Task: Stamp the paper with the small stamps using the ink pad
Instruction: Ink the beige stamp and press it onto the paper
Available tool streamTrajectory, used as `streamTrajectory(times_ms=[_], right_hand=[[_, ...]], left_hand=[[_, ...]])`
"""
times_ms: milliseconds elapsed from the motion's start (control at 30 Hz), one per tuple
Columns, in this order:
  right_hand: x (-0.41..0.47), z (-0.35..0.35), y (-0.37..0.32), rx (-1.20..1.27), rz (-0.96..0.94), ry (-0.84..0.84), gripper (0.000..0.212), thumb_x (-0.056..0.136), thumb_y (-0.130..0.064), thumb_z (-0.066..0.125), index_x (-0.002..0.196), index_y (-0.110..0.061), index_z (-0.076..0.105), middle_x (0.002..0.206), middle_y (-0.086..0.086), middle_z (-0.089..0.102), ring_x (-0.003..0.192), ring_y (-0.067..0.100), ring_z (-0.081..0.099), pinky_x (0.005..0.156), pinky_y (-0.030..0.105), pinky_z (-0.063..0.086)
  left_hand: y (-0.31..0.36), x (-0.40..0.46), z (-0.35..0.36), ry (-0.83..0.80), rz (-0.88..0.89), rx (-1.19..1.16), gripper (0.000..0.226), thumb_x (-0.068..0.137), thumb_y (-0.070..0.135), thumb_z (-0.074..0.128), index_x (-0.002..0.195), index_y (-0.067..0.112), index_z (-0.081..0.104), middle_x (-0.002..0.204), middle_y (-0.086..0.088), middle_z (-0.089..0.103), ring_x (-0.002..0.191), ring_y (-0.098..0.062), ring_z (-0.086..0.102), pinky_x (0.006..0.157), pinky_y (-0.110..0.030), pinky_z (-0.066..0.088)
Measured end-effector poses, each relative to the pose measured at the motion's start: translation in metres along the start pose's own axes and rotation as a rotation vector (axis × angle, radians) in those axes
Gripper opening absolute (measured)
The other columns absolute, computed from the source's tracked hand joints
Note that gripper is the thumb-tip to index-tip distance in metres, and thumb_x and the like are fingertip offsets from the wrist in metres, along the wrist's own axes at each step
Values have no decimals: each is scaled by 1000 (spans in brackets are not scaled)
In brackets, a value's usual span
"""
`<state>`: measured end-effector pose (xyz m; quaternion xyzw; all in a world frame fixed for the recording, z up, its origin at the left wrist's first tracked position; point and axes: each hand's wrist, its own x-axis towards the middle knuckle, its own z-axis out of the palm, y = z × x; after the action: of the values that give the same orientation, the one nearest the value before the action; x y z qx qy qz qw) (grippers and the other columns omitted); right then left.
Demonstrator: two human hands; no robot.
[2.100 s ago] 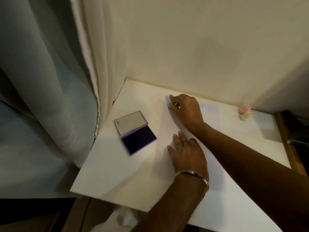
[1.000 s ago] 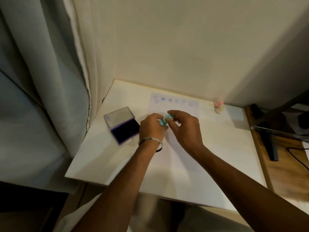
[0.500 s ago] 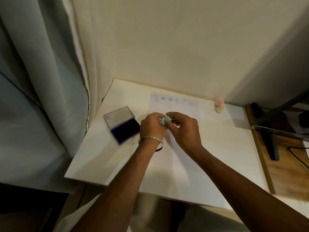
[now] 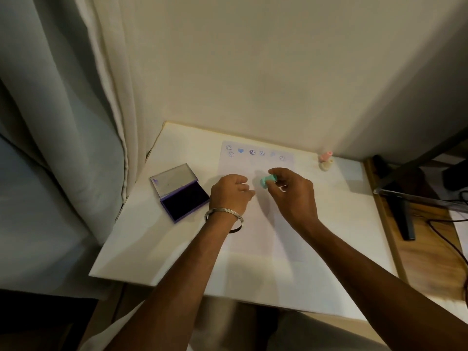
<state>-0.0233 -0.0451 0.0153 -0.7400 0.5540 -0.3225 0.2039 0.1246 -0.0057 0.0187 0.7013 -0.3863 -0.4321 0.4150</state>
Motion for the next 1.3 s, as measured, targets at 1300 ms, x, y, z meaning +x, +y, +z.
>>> streamTrajectory(times_ms=[1300], right_hand=[[88,-64,98,-450,249,120,23,93,-24,56,109,-13,68,102,11,72,89,29,67,73,25,44]], left_hand=[[12,-2,23,-28,140,81,16,87,26,62,99,15,69,96,0,73,87,-19,69,86,-38,55]])
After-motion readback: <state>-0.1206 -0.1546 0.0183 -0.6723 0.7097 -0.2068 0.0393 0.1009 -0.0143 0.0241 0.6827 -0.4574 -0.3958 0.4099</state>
